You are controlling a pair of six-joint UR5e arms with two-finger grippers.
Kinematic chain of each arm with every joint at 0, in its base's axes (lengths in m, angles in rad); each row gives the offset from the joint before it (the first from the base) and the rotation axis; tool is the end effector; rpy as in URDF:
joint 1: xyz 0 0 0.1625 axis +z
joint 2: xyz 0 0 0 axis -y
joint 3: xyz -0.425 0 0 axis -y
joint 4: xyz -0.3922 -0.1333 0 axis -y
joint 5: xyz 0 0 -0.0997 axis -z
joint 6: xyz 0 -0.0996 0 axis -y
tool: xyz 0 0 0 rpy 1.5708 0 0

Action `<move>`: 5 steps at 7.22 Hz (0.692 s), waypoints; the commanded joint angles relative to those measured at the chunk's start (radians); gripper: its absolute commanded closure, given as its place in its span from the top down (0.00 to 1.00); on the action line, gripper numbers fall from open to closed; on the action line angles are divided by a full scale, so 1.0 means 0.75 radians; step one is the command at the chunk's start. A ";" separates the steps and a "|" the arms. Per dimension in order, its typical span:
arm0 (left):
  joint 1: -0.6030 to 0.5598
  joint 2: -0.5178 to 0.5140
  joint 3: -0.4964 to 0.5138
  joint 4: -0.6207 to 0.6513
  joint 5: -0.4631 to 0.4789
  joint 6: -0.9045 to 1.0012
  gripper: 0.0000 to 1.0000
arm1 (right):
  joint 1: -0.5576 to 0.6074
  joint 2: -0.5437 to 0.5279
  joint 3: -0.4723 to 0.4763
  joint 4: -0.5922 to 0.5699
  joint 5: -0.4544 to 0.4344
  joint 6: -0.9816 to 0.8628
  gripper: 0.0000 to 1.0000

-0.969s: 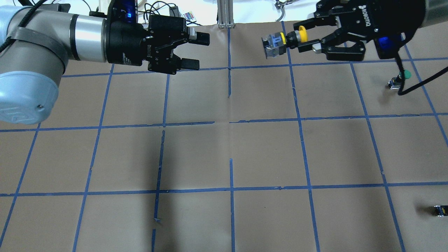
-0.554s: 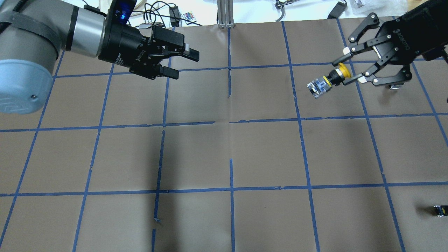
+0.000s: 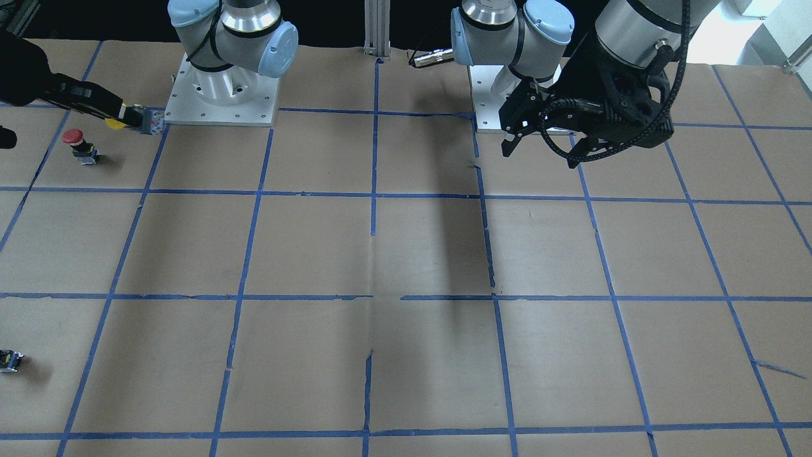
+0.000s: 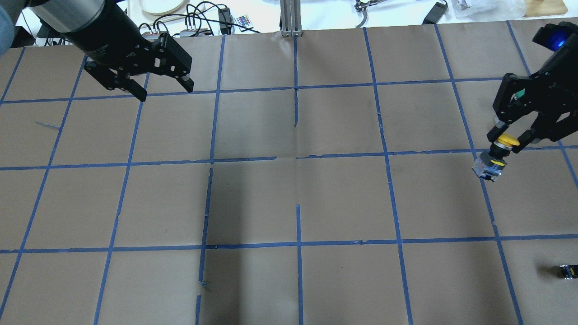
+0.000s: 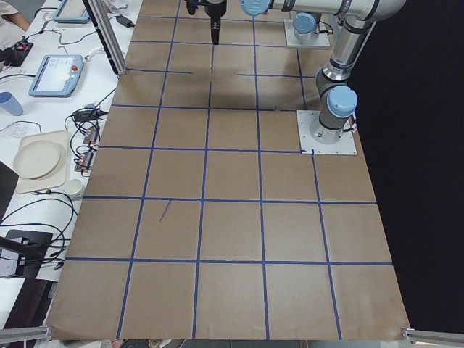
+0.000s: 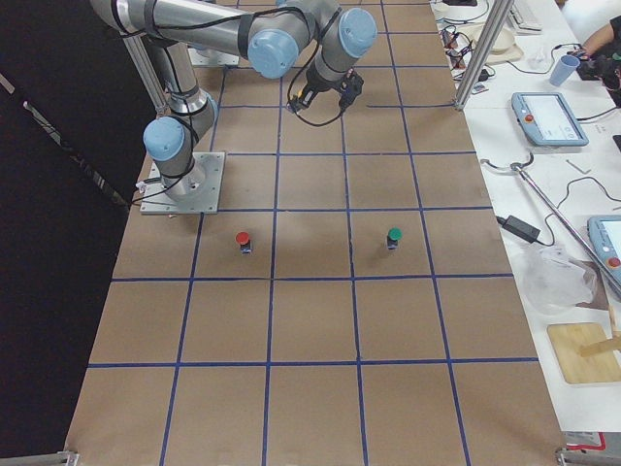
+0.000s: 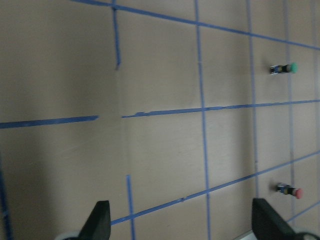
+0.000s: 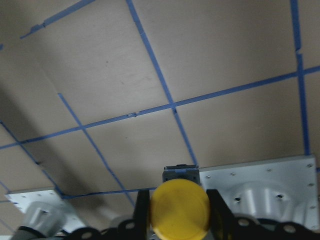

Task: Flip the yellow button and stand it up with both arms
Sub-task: 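Carry the button away with the right gripper while the left gripper withdraws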

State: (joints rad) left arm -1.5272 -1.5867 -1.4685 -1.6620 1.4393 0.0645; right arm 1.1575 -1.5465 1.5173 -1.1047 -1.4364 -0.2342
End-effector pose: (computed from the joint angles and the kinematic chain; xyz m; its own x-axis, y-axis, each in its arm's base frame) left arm -0.1246 -0.5026 0.5221 -0.9911 0.0206 0.1312 0.0203 0.9998 -0.0037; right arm -0.0468 -0.4719 0.4672 -0.9451 0.2451 -0.2163 0.1486 0.9115 0.3834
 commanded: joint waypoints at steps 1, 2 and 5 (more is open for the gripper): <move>-0.009 0.023 -0.074 0.013 0.183 -0.002 0.99 | -0.030 -0.002 0.028 -0.214 -0.158 -0.536 0.08; -0.007 0.025 -0.099 0.102 0.182 -0.006 0.99 | -0.072 -0.002 0.055 -0.320 -0.161 -0.684 0.08; -0.025 0.048 -0.071 0.212 0.173 -0.016 0.99 | -0.301 -0.004 0.302 -0.726 -0.157 -1.405 0.08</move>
State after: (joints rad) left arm -1.5411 -1.5638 -1.5283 -1.5158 1.5698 0.0534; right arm 1.0101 -1.5489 1.6552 -1.5061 -1.5540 -1.0485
